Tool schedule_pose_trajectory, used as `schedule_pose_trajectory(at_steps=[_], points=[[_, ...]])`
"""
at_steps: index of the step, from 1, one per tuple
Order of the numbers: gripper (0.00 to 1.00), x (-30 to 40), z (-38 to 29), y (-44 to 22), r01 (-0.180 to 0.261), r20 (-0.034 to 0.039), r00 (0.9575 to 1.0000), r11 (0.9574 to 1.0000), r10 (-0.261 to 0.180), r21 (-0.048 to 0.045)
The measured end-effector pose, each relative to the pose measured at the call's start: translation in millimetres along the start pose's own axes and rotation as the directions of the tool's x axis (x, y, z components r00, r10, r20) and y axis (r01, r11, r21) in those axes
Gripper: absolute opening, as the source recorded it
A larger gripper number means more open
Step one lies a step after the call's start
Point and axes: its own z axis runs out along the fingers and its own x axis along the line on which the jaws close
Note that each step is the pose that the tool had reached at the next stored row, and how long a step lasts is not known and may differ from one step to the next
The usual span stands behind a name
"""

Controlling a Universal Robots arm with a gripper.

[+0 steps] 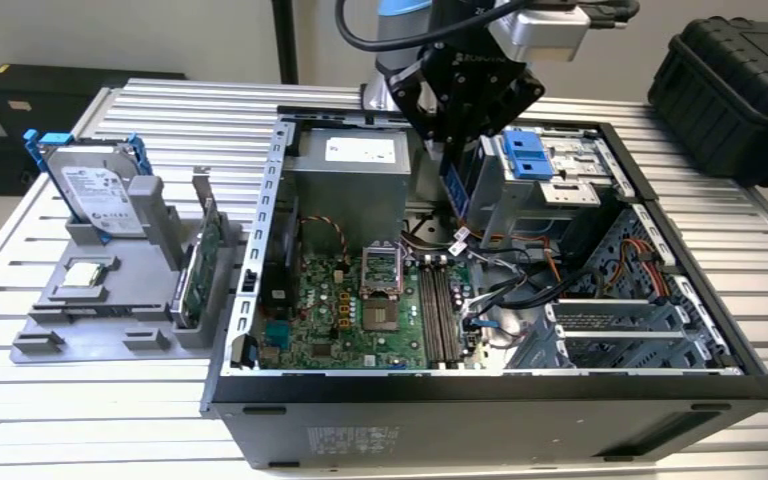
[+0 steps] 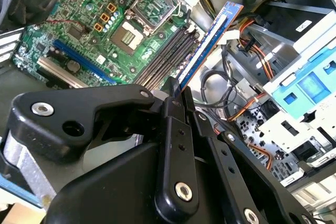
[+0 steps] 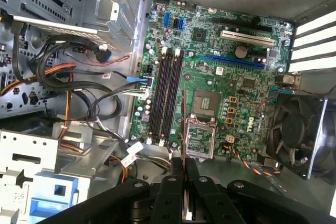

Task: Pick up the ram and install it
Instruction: 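Insert the ram into the slot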

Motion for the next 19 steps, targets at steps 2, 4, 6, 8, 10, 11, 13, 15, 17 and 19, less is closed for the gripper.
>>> schedule_pose_trajectory(at_steps=[2,4,6,8,10,11,13,15,17,19], points=[[0.00,0.0,0.8,0.0,0.000,0.0000,1.0000,1.0000,0.000,0.0000],[0.00,0.0,1.8,0.0,0.000,0.0000,1.0000,1.0000,0.000,-0.0001],[0.00,0.1,2.9,0.0,0.000,0.0000,1.0000,1.0000,0.000,0.0000],[0.00,0.1,4.0,0.0,0.000,0.0000,1.0000,1.0000,0.000,-0.0001],[0.00,0.1,5.2,0.0,0.000,0.0001,1.0000,1.0000,0.000,-0.0001],[0.00,0.1,5.9,0.0,0.000,0.0001,1.0000,1.0000,0.000,-0.0001],[0.00,0.1,7.2,0.0,0.000,0.0001,1.0000,1.0000,0.000,-0.0001],[0.00,0.2,8.4,0.0,-0.001,0.0001,1.0000,1.0000,0.001,-0.0001],[0.00,0.5,9.7,0.0,-0.002,0.0001,1.0000,1.0000,0.002,0.0000],[0.00,0.9,10.9,0.1,-0.005,0.0001,1.0000,1.0000,0.005,0.0001]])
